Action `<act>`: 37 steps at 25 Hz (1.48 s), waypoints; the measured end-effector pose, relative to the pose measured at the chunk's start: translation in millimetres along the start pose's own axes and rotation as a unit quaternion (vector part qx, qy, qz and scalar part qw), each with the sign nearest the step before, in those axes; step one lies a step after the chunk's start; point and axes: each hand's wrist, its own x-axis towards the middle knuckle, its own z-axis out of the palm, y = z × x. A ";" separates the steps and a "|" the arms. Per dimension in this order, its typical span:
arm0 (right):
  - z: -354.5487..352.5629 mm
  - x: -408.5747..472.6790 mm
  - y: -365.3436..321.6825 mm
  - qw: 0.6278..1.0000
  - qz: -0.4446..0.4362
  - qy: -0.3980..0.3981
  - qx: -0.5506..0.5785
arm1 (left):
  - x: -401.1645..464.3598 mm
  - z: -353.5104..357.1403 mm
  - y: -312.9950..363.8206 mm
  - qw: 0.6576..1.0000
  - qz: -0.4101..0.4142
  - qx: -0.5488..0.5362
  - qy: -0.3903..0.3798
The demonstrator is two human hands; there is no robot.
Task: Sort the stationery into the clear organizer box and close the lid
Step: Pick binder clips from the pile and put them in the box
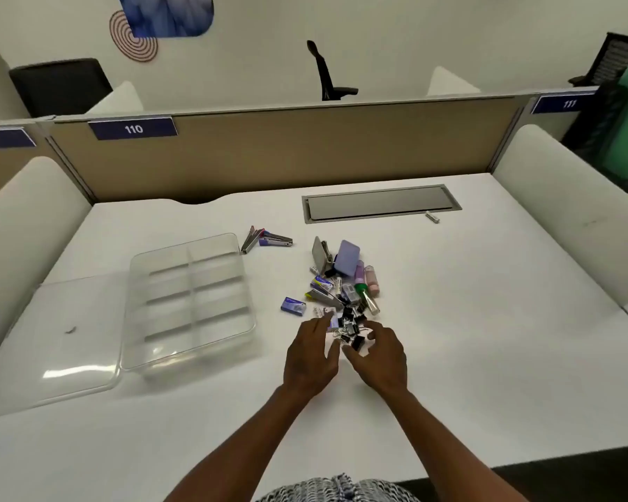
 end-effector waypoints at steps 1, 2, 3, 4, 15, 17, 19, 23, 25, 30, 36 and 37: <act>0.2 -0.4 1.3 1.000 -0.004 -0.019 -0.010 | -2.2 2.6 1.1 1.000 -0.011 -0.009 -0.009; 1.1 0.1 1.2 0.999 -0.007 -0.033 -0.030 | -2.9 2.9 4.0 0.999 -0.026 -0.023 -0.018; 3.0 -0.4 4.3 0.998 -0.014 -0.042 -0.048 | -6.6 4.9 5.2 0.998 -0.048 -0.031 -0.025; 4.1 -1.3 5.3 0.997 -0.016 -0.044 -0.056 | -10.0 4.8 8.1 0.995 -0.079 -0.038 -0.039; 7.0 -10.2 13.7 0.996 -0.059 0.002 0.063 | -3.2 3.0 13.8 0.962 -0.218 -0.159 -0.029; 7.5 -13.6 12.4 0.992 -0.088 -0.015 0.091 | -1.2 3.0 15.3 0.946 -0.246 -0.207 -0.033; 8.0 -16.5 10.8 0.986 -0.121 -0.040 0.111 | -3.6 1.2 14.6 0.932 -0.266 -0.244 -0.021; 5.6 -11.6 11.7 0.986 -0.097 -0.030 0.133 | -12.3 -11.3 5.2 0.916 -0.310 -0.254 0.031; 7.3 -4.6 11.4 0.994 -0.085 -0.017 0.073 | -15.5 -19.9 1.6 0.907 -0.330 -0.254 0.064; 18.9 5.2 3.8 0.997 -0.070 -0.007 -0.020 | -20.0 -31.6 5.9 0.886 -0.342 -0.307 0.069; 16.5 -3.6 -11.0 0.978 0.077 0.023 0.194 | -30.0 -44.9 4.7 0.861 -0.352 -0.364 0.053; 16.5 -6.8 -20.0 0.952 0.129 -0.020 0.276 | -31.2 -49.3 5.8 0.857 -0.349 -0.376 0.051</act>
